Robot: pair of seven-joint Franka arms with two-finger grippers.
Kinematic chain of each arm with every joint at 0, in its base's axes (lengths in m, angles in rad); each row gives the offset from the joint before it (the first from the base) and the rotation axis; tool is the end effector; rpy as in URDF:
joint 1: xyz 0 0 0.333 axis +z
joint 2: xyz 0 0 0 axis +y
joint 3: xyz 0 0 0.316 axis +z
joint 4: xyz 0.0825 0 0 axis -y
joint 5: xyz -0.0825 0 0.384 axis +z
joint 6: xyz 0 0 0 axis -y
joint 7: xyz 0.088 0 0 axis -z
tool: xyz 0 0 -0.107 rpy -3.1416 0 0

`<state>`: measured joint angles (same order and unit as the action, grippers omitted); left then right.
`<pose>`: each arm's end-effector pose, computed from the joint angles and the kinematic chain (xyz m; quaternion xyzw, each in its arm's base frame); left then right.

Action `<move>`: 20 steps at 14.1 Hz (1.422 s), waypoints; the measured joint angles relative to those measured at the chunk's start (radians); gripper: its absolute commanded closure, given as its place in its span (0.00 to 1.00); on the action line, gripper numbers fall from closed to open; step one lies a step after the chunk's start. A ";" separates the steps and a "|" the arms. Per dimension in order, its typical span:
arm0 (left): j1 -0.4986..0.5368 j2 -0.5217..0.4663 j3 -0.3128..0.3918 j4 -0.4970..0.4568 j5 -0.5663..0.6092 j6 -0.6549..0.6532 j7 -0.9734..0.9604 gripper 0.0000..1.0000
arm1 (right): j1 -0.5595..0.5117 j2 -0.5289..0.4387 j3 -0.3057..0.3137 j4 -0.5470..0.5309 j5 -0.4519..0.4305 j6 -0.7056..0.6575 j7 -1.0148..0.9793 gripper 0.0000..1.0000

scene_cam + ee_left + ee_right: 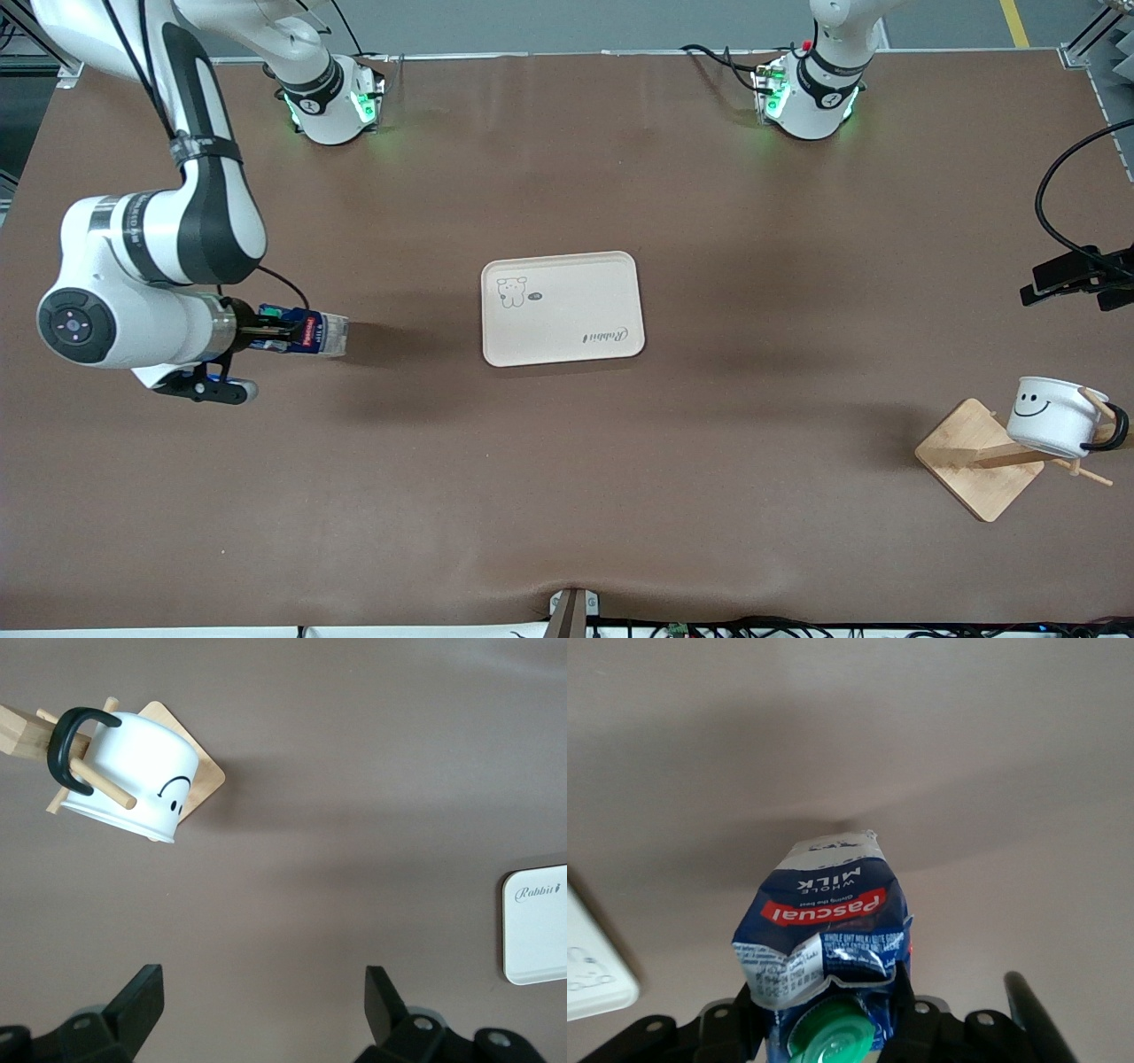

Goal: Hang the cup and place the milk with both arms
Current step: 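Carry the milk away with the right gripper while the left gripper withdraws, then lower the milk carton onto the table with the right gripper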

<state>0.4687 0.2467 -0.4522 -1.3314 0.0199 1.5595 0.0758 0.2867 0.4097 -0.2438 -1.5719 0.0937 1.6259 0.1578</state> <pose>0.6203 0.0489 0.6036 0.9988 -0.0234 0.0049 0.0433 0.6292 0.0542 0.3874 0.9831 -0.0658 -0.1694 0.0205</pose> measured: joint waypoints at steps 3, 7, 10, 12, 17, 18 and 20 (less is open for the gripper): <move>-0.032 -0.006 0.011 0.000 0.001 0.000 -0.006 0.00 | -0.105 -0.019 -0.003 -0.040 -0.004 0.038 -0.108 0.98; -0.267 -0.094 0.136 -0.048 0.007 -0.031 -0.165 0.00 | -0.173 -0.074 -0.003 -0.158 -0.023 0.157 -0.157 0.97; -0.355 -0.183 0.190 -0.139 0.011 -0.037 -0.209 0.00 | -0.175 -0.135 -0.003 -0.283 -0.036 0.242 -0.157 0.95; -0.411 -0.225 0.252 -0.191 0.011 -0.035 -0.209 0.00 | -0.188 -0.171 -0.003 -0.328 -0.048 0.251 -0.157 0.89; -0.558 -0.315 0.392 -0.313 0.011 0.031 -0.210 0.00 | -0.219 -0.212 -0.003 -0.378 -0.064 0.252 -0.157 0.53; -0.572 -0.335 0.409 -0.336 0.011 0.045 -0.210 0.00 | -0.219 -0.212 -0.001 -0.391 -0.064 0.257 -0.157 0.45; -0.575 -0.362 0.420 -0.360 0.011 0.056 -0.210 0.00 | -0.219 -0.212 0.001 -0.412 -0.064 0.265 -0.157 0.32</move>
<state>-0.1062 -0.1155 -0.0324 -1.6915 0.0305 1.6150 -0.1342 0.0675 0.1977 -0.2432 -1.9840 0.0293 1.8908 0.0010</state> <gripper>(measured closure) 0.000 0.454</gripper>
